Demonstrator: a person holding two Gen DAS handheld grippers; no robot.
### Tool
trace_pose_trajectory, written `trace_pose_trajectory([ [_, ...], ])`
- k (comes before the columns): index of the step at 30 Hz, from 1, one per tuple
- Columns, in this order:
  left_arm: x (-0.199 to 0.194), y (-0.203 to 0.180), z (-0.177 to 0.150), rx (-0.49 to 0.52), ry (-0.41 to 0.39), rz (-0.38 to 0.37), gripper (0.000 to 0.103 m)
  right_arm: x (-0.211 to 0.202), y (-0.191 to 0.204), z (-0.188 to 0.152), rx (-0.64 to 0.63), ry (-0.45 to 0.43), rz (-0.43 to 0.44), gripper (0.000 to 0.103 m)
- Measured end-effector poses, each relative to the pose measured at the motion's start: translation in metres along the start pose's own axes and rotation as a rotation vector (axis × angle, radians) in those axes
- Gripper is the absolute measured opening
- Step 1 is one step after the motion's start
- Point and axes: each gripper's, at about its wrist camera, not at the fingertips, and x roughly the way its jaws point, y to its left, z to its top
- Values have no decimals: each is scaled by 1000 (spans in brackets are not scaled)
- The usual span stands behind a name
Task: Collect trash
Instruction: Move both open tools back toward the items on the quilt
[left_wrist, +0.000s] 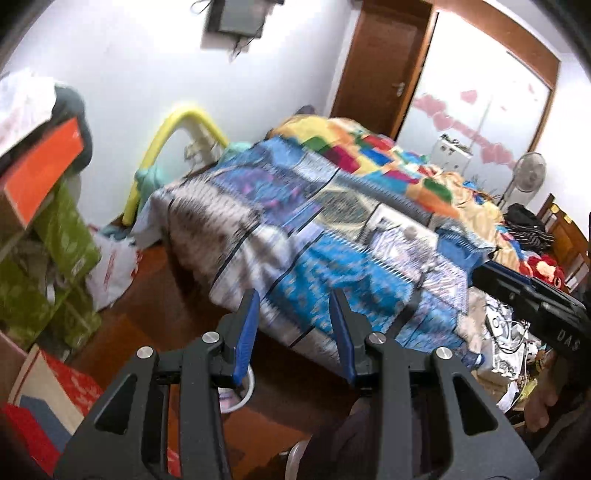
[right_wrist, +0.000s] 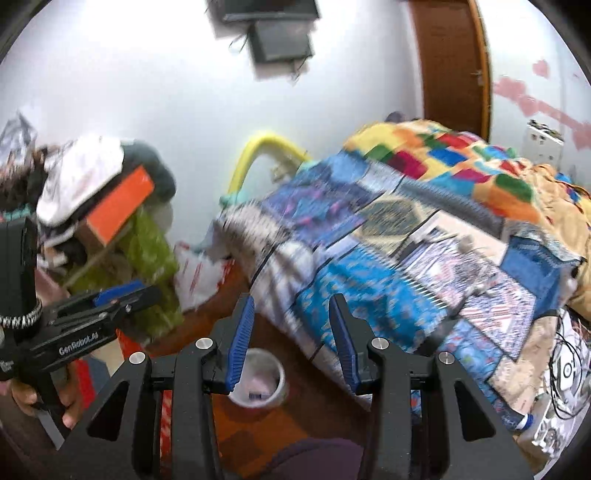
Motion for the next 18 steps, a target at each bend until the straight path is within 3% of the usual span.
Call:
trace_pose_trajectory([
  [7,4,-58,21,75,-54,-50,39,-42,-52,12,55,-119,-104,39],
  [14,47,-118,39,147,-21,-111,42,-58,-108,13,97,-145,-224,40],
  [16,62,-133,42,165,1,-128,42,-56,-128,12,119,-133,-261,44],
  [18,81,-150,46,187,29,-146,43,-52,-143,10,139,-119,-284,58],
])
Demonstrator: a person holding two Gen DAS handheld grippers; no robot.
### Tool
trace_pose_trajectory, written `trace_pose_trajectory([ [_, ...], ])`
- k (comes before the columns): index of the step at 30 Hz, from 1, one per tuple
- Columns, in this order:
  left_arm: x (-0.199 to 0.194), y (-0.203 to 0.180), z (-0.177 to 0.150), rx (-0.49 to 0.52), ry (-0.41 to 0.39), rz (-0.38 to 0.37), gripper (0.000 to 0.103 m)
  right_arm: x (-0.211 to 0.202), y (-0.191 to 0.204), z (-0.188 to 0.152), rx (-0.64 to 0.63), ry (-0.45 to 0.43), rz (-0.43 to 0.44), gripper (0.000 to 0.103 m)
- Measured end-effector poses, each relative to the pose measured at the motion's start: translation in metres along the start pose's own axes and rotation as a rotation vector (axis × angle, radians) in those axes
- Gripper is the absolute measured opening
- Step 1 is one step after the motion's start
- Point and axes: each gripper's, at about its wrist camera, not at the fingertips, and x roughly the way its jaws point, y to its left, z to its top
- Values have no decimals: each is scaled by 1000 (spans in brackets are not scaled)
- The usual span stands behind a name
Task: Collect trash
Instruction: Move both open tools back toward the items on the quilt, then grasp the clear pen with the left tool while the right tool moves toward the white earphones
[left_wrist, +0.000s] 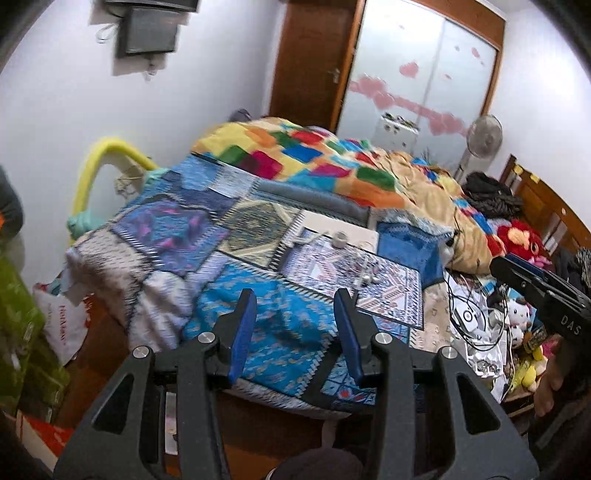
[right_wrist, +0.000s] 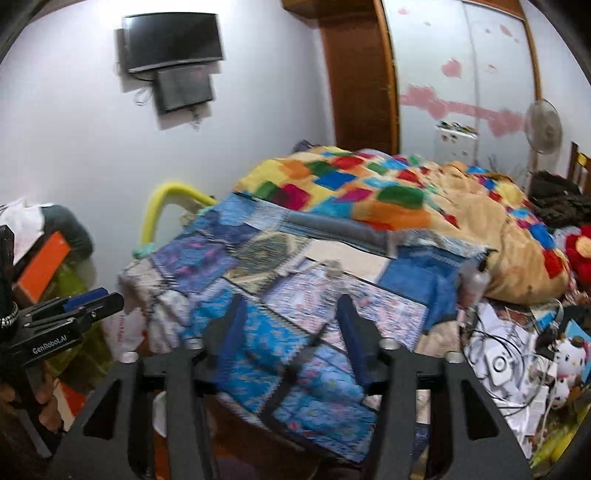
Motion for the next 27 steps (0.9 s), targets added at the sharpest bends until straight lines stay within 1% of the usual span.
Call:
trace_pose_trajectory([
  [1,9,-5,3,6,11,-10,43,5,-9,0,12,3,-18,59],
  [2,19,-9,6,11,25,-22,47,9,-17,0,19,7,-36,60],
  [3,31,-15,9,17,44,-38,54,16,-24,-1,22,19,-56,60],
  [5,50,-23,11,26,63,-51,57,24,-38,-5,25,46,-79,60],
  [8,83,-36,15,57,108,-56,57,39,-58,-11,40,81,-111,60],
  [13,141,-51,14,88,184,-72,57,70,-86,-20,71,142,-138,60],
  [18,196,-61,12,113,257,-86,57,106,-104,-25,109,197,-139,60],
  [24,251,-71,7,149,321,-98,57,148,-120,-30,143,252,-142,60],
  [27,279,-76,1,152,355,-121,57,161,-127,-31,162,266,-140,60],
])
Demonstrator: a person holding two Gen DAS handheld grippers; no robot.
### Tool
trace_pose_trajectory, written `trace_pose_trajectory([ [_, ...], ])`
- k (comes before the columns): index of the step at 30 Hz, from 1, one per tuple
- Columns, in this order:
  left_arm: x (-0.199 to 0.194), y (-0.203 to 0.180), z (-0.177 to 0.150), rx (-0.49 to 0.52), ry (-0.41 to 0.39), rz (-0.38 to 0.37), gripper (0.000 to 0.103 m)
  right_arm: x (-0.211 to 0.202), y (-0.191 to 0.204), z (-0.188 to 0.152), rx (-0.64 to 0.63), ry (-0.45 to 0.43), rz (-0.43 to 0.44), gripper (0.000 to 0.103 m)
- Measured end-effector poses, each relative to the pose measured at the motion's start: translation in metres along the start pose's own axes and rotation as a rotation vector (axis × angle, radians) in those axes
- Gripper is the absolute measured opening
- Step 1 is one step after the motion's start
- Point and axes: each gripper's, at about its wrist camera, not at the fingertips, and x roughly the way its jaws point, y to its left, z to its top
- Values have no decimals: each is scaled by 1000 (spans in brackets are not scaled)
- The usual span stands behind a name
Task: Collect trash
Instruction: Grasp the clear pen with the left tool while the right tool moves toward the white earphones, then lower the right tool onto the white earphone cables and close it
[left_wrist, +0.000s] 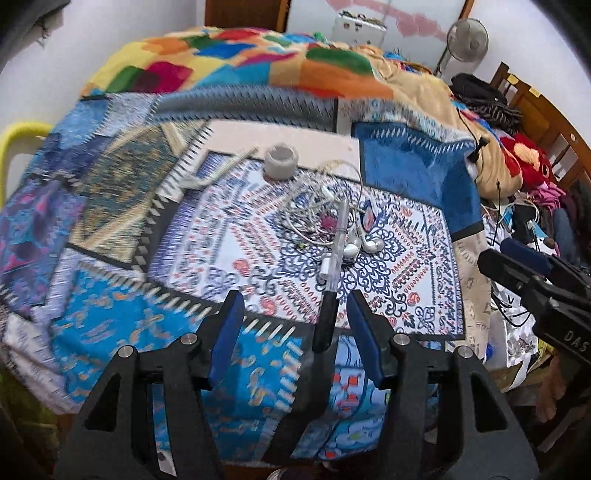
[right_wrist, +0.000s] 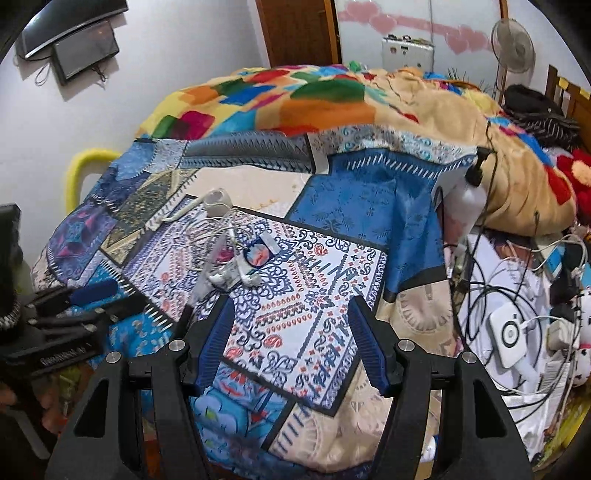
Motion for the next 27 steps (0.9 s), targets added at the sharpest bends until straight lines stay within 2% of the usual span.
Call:
trace_pose_trajectory([
  [2,18,-1,1,-2,18,-23,57,9,-4,0,16,11,-3,60],
  [4,34,-4,2,3,32,-47,50,16,-8,1,29,23,-1,60],
  [7,48,-10,1,22,39,-79,36,25,-11,-2,36,41,-2,60],
  [11,56,-17,-1,53,20,-65,22,31,-11,-4,29,50,-2,60],
  [12,56,-18,-2,65,24,-71,11,32,-11,-4,28,53,-3,60],
  [17,40,-11,-11,60,-2,-78,11,31,-5,-4,22,56,18,60],
  [22,15,14,-18,17,-25,-69,11,28,16,-2,-31,51,48,60],
  [27,-2,45,-29,-37,-45,-10,11,32,35,6,-74,47,87,60],
])
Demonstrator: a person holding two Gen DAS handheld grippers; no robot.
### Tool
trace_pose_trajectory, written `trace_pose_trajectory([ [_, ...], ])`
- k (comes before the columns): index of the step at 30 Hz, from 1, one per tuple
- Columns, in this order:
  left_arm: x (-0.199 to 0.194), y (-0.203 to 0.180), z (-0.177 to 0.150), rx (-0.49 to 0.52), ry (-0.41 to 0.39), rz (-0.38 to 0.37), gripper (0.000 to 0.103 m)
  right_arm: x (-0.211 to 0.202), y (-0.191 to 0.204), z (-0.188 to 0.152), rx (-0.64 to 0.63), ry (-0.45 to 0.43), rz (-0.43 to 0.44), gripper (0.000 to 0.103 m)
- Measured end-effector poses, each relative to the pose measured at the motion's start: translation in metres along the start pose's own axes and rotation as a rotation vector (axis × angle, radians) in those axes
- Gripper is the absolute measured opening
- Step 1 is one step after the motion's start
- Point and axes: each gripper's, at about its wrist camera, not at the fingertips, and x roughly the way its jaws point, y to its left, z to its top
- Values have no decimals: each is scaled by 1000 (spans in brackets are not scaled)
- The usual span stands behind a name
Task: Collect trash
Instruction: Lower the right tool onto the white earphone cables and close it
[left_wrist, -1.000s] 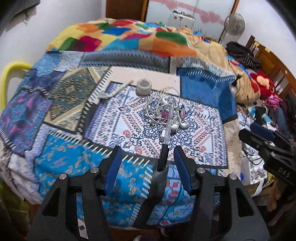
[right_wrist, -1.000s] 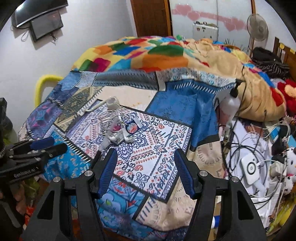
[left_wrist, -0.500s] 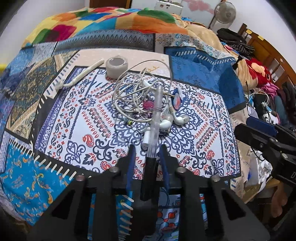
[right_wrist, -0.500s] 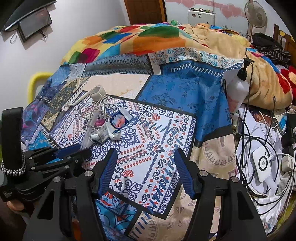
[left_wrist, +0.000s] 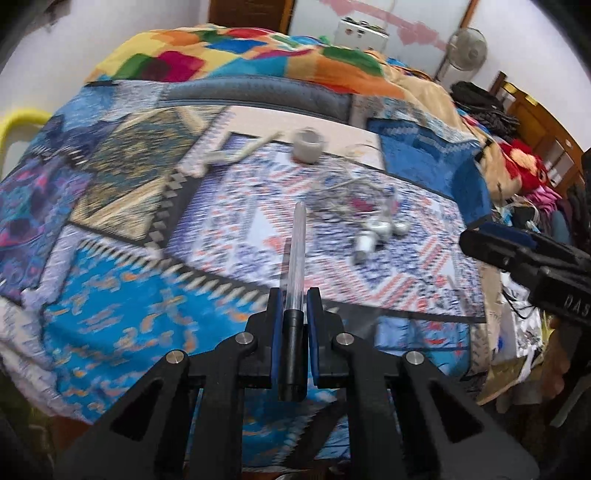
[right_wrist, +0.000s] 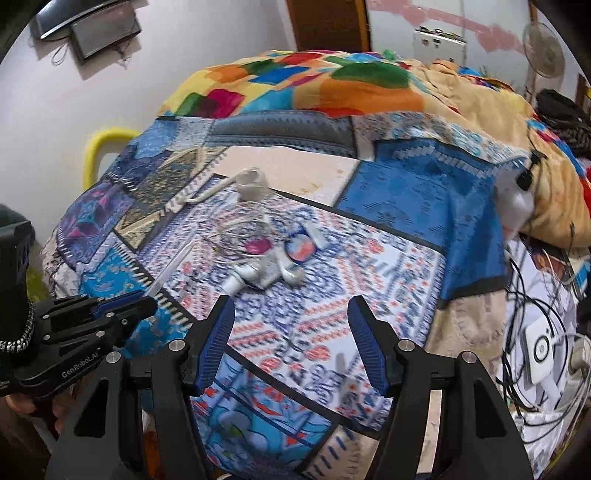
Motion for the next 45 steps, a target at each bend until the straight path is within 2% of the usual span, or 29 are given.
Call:
trace_pose_trajectory([
  [9,2,54,-5,-141,-10,32,11,35,22,37,-76,9,0,60],
  [12,3,56,-3,-143,-16,30,11,43,21,47,-62,19,-13,60],
  [16,6,55,0,-118,-27,42,11,41,22,44,-28,21,68,60],
  [17,7,55,0,-117,-30,42,11,40,24,40,-35,19,67,58],
  [19,9,55,1,-120,-33,34,11,40,30,33,-61,26,67,44],
  [20,9,55,0,-121,-33,30,11,43,32,31,-73,35,70,31],
  [21,11,55,-1,-120,-31,28,11,47,35,28,-92,53,67,24],
  [23,13,55,-3,-117,-26,26,11,53,38,27,-118,76,65,19],
  [28,16,56,-7,-122,-15,23,11,63,49,32,-174,92,93,19],
  [34,19,56,-8,-122,-13,22,11,77,63,36,-229,92,65,19],
  [37,19,55,-8,-119,-11,19,11,86,66,36,-244,109,60,14],
  [39,19,54,-9,-116,-10,19,11,93,67,34,-245,135,73,7],
  [45,16,53,-9,-118,-8,22,11,84,62,31,-207,100,56,2],
])
